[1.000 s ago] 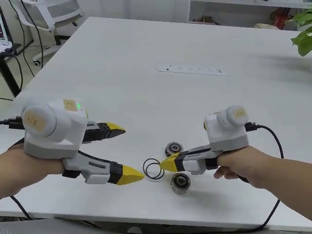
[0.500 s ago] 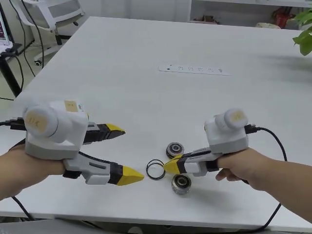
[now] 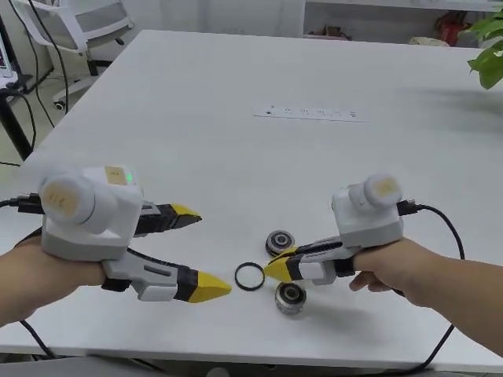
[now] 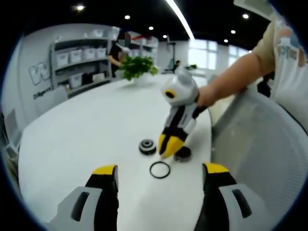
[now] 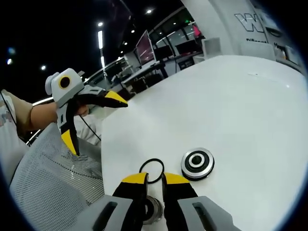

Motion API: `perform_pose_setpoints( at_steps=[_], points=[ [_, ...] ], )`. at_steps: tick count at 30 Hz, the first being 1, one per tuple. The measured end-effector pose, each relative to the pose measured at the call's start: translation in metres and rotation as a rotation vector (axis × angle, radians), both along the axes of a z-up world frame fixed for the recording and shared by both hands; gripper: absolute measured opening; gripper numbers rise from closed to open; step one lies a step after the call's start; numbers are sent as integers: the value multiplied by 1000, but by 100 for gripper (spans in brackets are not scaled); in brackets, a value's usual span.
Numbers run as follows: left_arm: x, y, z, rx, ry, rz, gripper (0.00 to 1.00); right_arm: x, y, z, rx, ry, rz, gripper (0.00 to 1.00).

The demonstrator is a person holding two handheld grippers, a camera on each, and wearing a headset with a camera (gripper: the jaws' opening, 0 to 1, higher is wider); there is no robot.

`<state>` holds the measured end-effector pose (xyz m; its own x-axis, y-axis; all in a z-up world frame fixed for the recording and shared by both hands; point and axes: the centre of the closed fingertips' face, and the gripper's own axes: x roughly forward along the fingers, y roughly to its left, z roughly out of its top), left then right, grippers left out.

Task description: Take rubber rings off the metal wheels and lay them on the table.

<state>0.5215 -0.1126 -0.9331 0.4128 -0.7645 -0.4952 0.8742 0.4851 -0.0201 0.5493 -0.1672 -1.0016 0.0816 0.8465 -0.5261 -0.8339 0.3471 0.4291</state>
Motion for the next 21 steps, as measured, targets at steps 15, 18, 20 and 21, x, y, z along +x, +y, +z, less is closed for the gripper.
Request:
perform_pose_setpoints(
  at_steps=[15, 18, 20, 21],
  points=[
    [13, -9, 9, 1, -14, -14, 71, 13, -20, 26, 65, -29, -72, 13],
    [17, -10, 11, 4, -19, -18, 71, 13, -22, 29, 70, -37, -79, 14],
    [20, -12, 12, 4, -21, -19, 71, 11, -23, 31, 70, -43, -80, 15],
    [21, -12, 12, 3, -21, -19, 71, 11, -23, 31, 70, -46, -80, 15]
  ],
)
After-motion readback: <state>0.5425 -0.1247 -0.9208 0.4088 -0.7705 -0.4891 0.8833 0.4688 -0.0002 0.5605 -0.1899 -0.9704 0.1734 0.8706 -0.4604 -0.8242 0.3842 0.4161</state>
